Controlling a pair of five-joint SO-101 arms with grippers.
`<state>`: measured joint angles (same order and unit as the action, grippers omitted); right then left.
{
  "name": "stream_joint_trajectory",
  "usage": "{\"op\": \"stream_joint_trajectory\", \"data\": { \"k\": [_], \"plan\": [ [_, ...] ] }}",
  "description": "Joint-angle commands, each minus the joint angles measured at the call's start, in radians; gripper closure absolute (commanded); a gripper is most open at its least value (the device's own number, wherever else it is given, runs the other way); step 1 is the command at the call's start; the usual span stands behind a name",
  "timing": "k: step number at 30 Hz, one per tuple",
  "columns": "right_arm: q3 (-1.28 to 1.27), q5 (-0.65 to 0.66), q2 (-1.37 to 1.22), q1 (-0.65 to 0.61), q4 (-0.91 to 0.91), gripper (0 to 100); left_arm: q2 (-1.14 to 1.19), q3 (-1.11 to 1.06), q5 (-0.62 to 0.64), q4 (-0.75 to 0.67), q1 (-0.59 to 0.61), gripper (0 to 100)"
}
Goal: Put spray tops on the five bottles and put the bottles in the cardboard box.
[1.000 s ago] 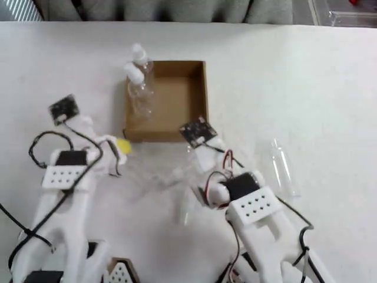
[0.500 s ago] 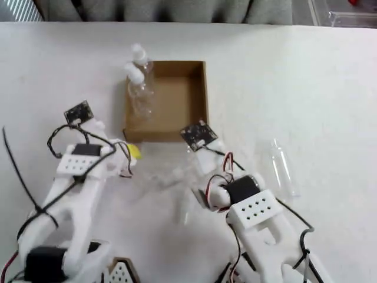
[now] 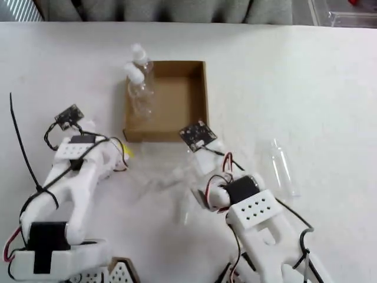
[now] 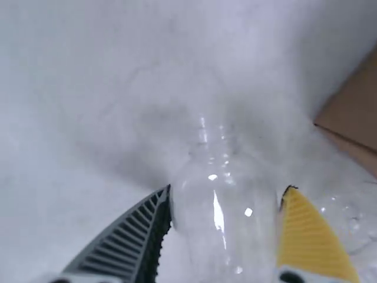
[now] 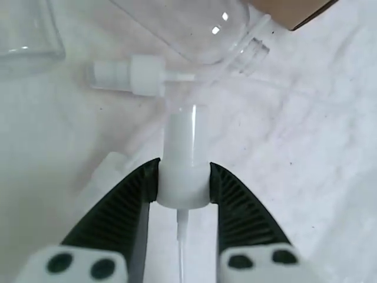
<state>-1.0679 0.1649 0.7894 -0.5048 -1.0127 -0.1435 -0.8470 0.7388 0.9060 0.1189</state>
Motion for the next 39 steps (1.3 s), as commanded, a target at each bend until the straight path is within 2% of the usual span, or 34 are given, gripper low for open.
{"op": "stream_joint_trajectory", "data": {
  "k": [1,5,9,12,15,21,24,33,36,39],
  "plan": [
    [0.009,0.005,0.022,-0.004,0.019,98.4,0.031,0.068,0.009,-0.025,0.015,72],
    [0.009,0.005,0.022,-0.002,0.019,98.4,0.041,0.068,0.009,-0.021,0.016,76],
    [0.009,0.005,0.022,-0.002,0.019,98.4,0.038,0.069,-0.031,-0.028,0.018,98],
    [0.009,0.005,0.022,-0.002,0.019,98.4,0.038,0.089,-0.075,-0.020,0.035,95],
    [0.009,0.005,0.022,-0.002,0.019,98.4,0.038,0.095,-0.086,-0.020,0.053,98],
    [0.009,-0.003,0.022,-0.002,0.019,98.4,-0.028,0.143,-0.281,0.057,0.104,98],
    [0.009,-0.003,0.022,-0.002,0.019,98.4,-0.124,0.137,-0.413,0.092,0.104,98],
    [0.008,-0.003,0.033,0.015,0.019,98.4,-0.444,0.052,-0.671,0.095,0.097,98],
    [0.009,0.000,0.111,0.073,0.025,98.4,-0.556,0.049,-0.789,0.101,0.096,98],
    [0.005,0.005,0.226,0.101,0.019,98.4,-0.667,0.018,-0.848,0.094,0.053,98]
  ]
}}
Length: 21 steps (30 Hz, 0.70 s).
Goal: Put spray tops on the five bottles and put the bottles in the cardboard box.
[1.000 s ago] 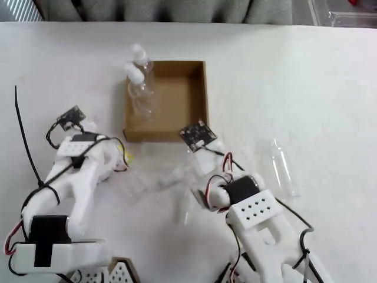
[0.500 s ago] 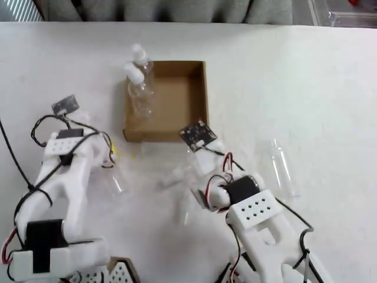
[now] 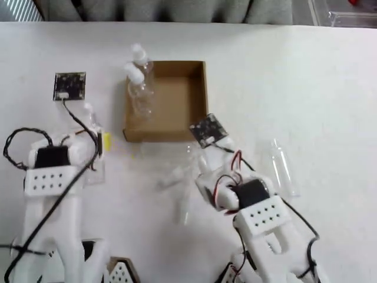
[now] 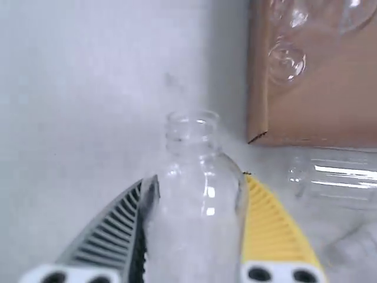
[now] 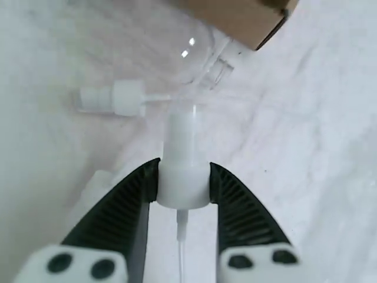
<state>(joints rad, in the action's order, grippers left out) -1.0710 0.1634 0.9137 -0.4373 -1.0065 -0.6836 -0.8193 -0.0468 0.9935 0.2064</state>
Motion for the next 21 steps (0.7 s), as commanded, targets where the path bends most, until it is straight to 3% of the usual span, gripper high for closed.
{"op": "stream_joint_trajectory", "data": {
  "k": [1,7,13,21],
  "plan": [
    [0.006,0.006,0.140,0.031,0.012,98.4,-0.170,-0.020,-0.068,0.006,-0.059,98],
    [-0.002,0.006,0.352,0.042,0.071,98.4,-0.438,-0.046,-0.069,0.005,-0.285,98],
    [0.008,-0.003,0.565,0.168,0.312,98.4,-0.670,-0.089,-0.069,-0.068,-0.542,98],
    [0.011,-0.003,0.825,0.203,0.650,98.4,-0.885,-0.385,-0.068,-0.393,-0.661,98]
  ]
}}
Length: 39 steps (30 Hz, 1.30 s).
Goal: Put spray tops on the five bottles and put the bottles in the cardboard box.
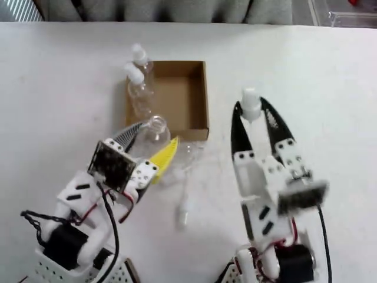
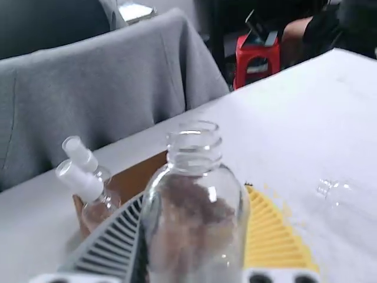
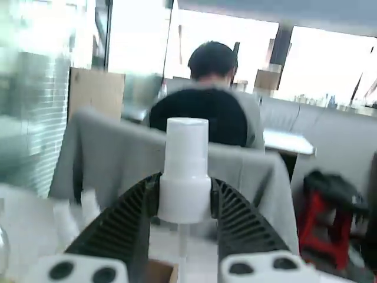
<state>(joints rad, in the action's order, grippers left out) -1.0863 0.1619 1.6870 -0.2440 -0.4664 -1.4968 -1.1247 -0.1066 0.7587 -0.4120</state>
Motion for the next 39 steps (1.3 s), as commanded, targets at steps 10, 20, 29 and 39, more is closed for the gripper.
{"op": "stream_joint_trajectory", "data": {
  "k": [10,20,29,39],
  "plan": [
    [0.026,-0.152,0.062,-0.085,0.340,98.4,-0.188,-0.328,-0.006,-0.454,-0.073,98],
    [0.224,-0.163,-0.291,-0.341,0.475,98.4,-0.191,-0.414,0.098,-0.457,-0.065,98],
    [0.385,-0.163,-0.503,-0.433,0.417,98.4,-0.191,-0.508,0.097,-0.457,-0.065,98],
    [0.258,-0.163,-0.512,-0.426,0.394,98.4,-0.191,-0.509,0.097,-0.457,-0.065,98]
  ]
}}
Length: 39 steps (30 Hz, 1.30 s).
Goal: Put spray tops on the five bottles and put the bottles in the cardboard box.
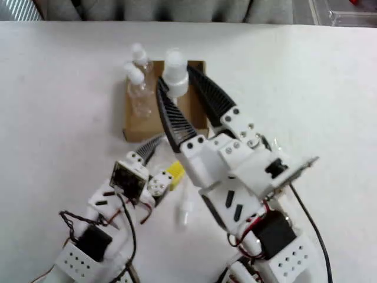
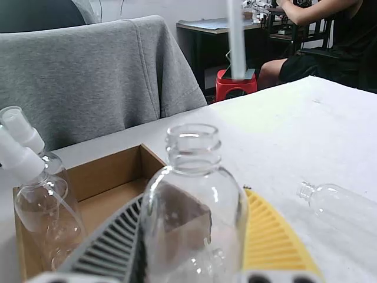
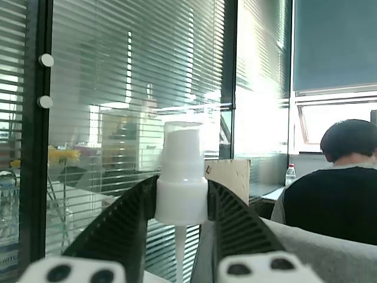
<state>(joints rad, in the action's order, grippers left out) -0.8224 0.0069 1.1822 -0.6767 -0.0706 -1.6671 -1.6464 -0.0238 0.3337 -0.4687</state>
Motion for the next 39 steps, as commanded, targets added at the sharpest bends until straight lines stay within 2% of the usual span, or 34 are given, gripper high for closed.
{"op": "stream_joint_trajectory", "data": {
  "k": [1,4,9,13,20,31,35,39],
  "plan": [
    [-0.014,-0.008,-0.007,0.010,0.016,98.4,-0.021,0.012,0.014,-0.032,-0.008,98],
    [-0.040,-0.002,-0.008,0.015,0.085,98.4,-0.022,0.008,0.014,-0.032,-0.008,98],
    [-0.081,0.000,-0.010,0.019,0.101,98.4,-0.022,0.005,0.014,-0.032,-0.008,98],
    [-0.081,0.000,-0.042,0.073,0.104,98.4,-0.022,0.005,0.014,-0.032,-0.008,98],
    [-0.081,-0.008,-0.194,0.148,0.268,98.4,-0.022,0.005,0.014,-0.032,-0.008,98],
    [-0.052,-0.008,-0.131,0.097,0.269,98.4,-0.022,0.003,0.014,-0.032,-0.008,98],
    [-0.052,-0.006,-0.104,0.027,0.173,98.4,-0.022,0.003,0.014,-0.032,-0.008,98],
    [-0.055,-0.005,-0.104,0.021,0.157,98.4,-0.022,0.002,0.014,-0.032,-0.008,98]
  ]
}}
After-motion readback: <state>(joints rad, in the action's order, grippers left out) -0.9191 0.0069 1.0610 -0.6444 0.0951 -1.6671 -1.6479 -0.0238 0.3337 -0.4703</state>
